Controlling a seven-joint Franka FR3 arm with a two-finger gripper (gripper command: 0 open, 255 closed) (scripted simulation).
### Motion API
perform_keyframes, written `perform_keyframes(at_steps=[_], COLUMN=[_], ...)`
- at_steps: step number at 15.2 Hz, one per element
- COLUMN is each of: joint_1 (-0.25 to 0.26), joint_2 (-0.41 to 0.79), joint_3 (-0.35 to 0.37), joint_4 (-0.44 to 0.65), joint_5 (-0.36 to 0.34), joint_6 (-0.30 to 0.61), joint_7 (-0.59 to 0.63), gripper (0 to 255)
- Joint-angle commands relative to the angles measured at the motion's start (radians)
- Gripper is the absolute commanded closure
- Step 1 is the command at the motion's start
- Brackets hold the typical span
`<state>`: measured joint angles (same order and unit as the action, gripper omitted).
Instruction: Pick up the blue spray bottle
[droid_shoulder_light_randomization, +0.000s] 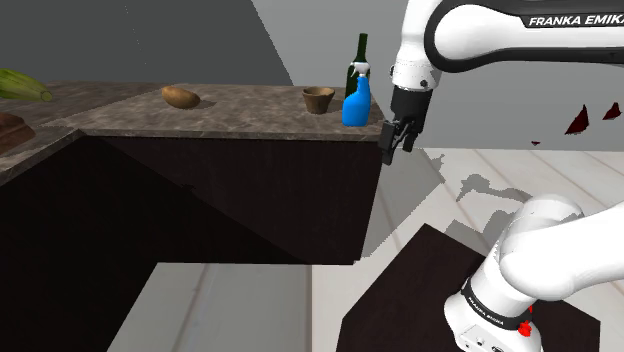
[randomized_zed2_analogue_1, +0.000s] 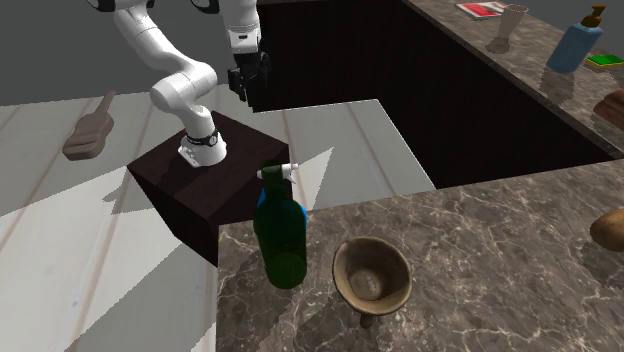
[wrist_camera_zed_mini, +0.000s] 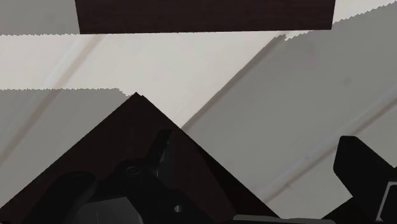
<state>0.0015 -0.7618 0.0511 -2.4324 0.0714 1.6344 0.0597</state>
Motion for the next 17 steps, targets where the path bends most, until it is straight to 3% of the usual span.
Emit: perform_keyframes(at_steps=[1,10,17], joint_1=[0.000,-0.024,0.009], joint_2=[0.000,0.054,0.184], joint_3=[0.000,-0.213,-0.395], joint_4=[0.000,-0.022,0.056], joint_5=[0.000,-0.119,-0.120], joint_6=[0.000,0.252,0.440], joint_7=[0.000,-0.343,-0.621], gripper=[0,0,0])
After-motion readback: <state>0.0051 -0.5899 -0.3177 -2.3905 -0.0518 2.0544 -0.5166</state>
